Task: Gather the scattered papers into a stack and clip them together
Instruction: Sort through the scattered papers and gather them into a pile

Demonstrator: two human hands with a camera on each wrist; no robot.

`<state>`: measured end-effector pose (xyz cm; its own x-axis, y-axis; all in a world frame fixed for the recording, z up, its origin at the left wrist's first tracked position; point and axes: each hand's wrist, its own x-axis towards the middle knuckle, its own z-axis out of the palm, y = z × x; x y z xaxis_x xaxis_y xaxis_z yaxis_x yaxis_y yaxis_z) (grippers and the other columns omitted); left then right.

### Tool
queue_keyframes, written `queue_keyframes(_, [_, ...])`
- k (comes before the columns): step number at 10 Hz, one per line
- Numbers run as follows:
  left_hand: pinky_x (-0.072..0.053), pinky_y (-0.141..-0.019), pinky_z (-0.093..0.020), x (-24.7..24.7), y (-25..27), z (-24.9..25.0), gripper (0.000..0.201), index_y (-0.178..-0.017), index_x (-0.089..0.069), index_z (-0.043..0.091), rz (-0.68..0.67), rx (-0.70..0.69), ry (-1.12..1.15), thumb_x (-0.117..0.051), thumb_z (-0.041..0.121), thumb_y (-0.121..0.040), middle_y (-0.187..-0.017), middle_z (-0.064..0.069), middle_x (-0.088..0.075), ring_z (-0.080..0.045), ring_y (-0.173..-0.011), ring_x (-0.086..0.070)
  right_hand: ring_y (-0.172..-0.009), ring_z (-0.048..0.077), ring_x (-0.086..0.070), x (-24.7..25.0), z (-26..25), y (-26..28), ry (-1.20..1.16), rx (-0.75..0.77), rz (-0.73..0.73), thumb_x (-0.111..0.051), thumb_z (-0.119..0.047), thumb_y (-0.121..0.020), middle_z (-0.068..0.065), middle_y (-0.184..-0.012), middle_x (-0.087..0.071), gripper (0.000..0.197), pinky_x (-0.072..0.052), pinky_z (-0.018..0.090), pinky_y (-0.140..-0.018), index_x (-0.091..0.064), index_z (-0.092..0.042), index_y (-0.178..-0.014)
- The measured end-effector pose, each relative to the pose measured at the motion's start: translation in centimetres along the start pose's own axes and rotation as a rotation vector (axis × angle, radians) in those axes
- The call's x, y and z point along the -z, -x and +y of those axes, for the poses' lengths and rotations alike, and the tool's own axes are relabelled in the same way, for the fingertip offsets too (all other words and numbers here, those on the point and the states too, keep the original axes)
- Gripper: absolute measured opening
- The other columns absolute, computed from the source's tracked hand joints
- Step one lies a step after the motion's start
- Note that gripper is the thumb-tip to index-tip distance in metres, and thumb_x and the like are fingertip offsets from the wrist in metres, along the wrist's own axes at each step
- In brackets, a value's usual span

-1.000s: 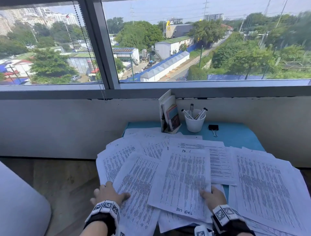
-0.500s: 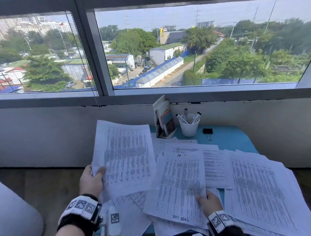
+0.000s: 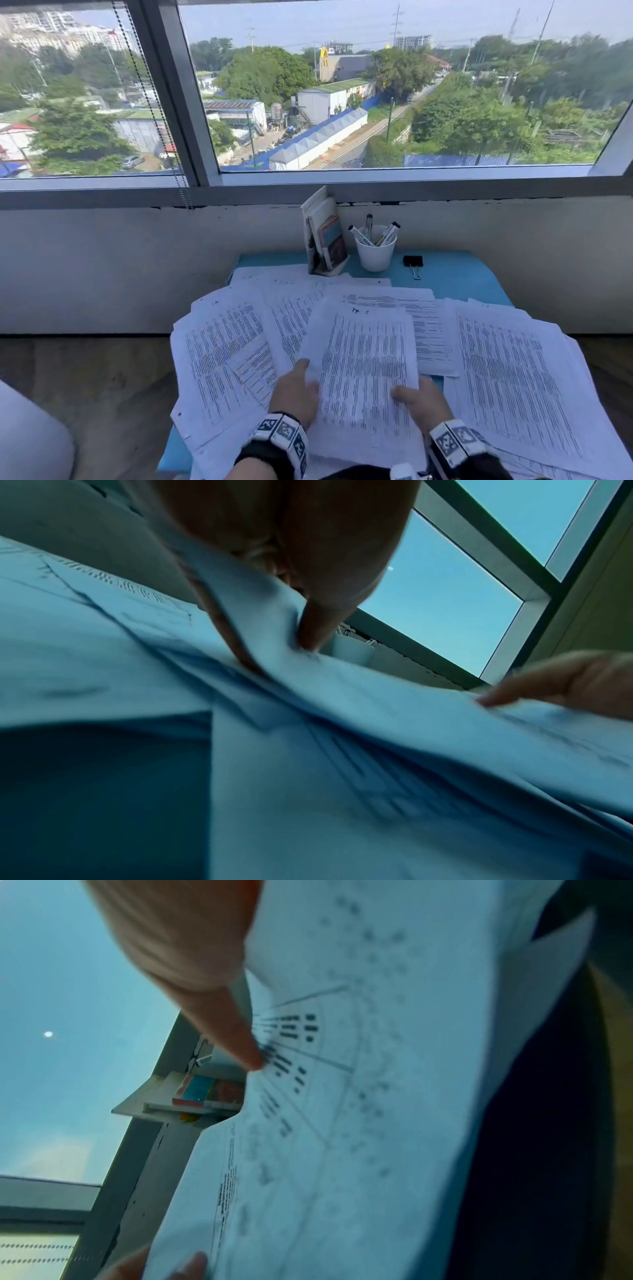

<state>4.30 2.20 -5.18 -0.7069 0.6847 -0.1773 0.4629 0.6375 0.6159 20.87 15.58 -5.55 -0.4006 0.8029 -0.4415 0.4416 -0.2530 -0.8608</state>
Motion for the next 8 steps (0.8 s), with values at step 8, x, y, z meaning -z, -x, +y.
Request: queue_keyframes(8, [-0.038, -0.104, -0.044, -5.0, -13.5, 11.4, 0.038, -0.131, -0.042, 0.007, -0.295, 0.079, -0.479, -0.041, 0.023, -0.097, -0.139, -0.016, -0.033, -0.036, -0.126, -0.042, -0.084, 0.023, -0.057, 4.9, 2.8, 1.8, 0.070, -0.241, 0.109, -0.061, -0.004, -0.076, 0.006, -0.088, -0.057, 0.047, -0.050, 0.030, -0.085, -0.049, -0.013, -0.120])
